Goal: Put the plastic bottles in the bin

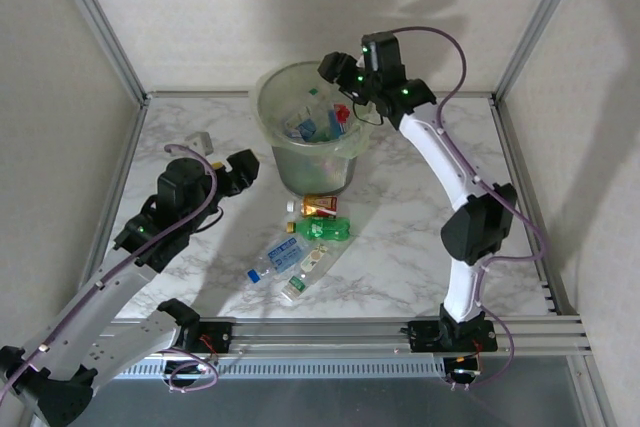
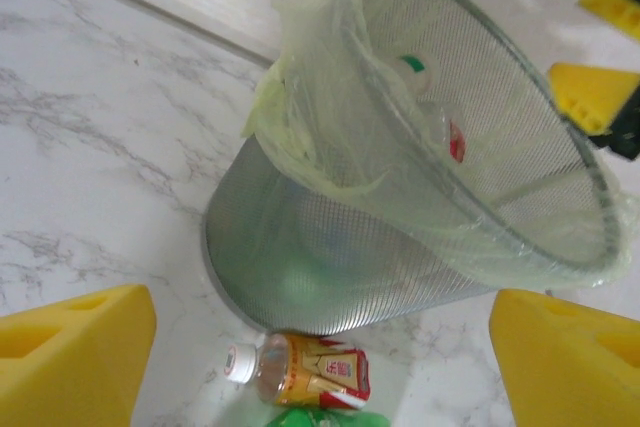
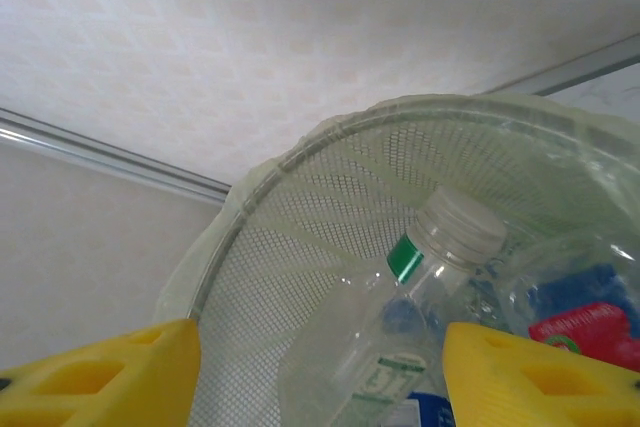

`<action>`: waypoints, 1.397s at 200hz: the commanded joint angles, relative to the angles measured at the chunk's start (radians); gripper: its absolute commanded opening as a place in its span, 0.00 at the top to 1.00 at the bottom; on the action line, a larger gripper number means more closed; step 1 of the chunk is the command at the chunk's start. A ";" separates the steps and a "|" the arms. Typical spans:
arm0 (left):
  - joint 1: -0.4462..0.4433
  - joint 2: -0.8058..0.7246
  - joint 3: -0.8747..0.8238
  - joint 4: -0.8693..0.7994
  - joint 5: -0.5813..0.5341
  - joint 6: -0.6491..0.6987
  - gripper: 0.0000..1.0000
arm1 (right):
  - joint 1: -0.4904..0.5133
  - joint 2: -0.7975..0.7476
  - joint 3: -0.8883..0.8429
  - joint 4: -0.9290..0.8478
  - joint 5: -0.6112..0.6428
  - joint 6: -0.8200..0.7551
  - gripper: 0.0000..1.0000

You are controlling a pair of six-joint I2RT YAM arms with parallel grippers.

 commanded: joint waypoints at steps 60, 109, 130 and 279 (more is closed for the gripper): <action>0.002 0.035 -0.075 -0.060 0.133 0.057 0.24 | 0.036 -0.577 -0.543 0.034 0.152 -0.108 0.33; -0.069 0.099 -0.115 -0.062 0.124 0.070 0.25 | 0.037 -0.749 -0.795 -0.009 0.215 -0.063 0.31; -0.129 0.132 -0.128 -0.067 0.092 0.076 0.25 | 0.035 -0.778 -0.871 -0.005 0.229 -0.035 0.28; -0.434 0.369 -0.203 -0.183 0.003 -0.003 0.18 | -0.031 -0.791 -1.018 0.048 0.159 0.045 0.23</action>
